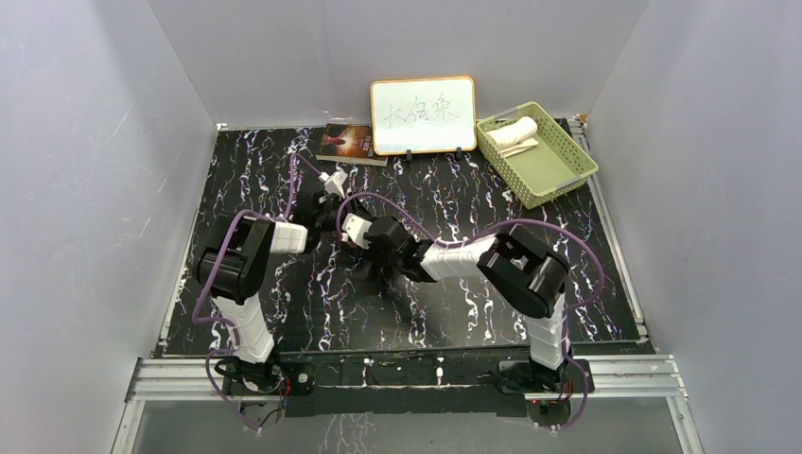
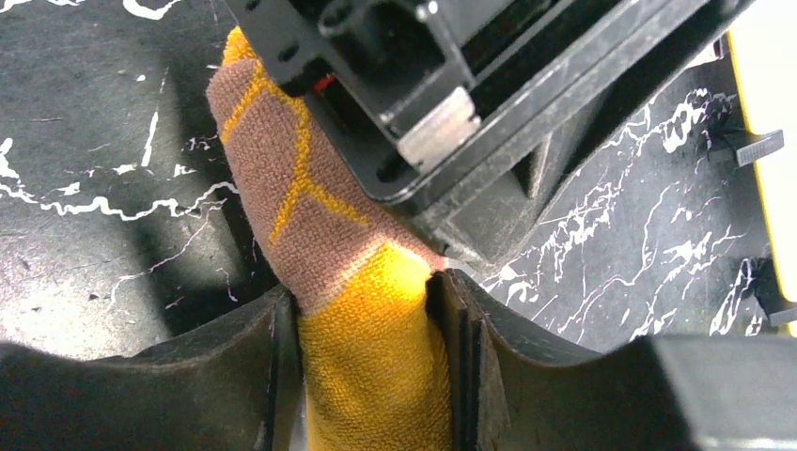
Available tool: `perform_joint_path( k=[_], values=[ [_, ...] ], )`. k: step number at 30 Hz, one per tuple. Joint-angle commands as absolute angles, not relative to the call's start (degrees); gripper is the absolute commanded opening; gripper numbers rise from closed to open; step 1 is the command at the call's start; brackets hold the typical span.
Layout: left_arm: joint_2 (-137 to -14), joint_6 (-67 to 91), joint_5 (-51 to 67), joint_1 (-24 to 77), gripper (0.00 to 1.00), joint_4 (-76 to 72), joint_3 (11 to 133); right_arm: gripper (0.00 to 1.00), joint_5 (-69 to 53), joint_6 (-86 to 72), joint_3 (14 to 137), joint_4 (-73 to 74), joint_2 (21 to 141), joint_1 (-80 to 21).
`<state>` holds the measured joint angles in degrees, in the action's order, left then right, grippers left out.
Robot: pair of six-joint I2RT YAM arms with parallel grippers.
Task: Roll the towels
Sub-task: Pick up the towel at the center of the board.
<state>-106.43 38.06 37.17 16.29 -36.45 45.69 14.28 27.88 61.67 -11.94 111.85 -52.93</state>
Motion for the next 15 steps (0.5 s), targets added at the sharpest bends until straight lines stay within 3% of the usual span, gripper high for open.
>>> perform_joint_path(
  k=[1,10,15],
  values=[
    [-104.11,35.00,36.08,15.84,0.37,-28.37,48.55,0.44,12.13,22.85,61.83,-4.42,114.68,-49.81],
    [-93.09,39.04,32.89,5.16,0.41,-17.75,54.84,0.36,-6.39,7.89,57.09,-5.77,101.71,-39.01],
    [-84.96,39.93,32.09,3.14,0.44,-15.25,54.21,0.38,-17.21,-9.86,55.08,-11.80,91.17,-25.15]
  ],
)
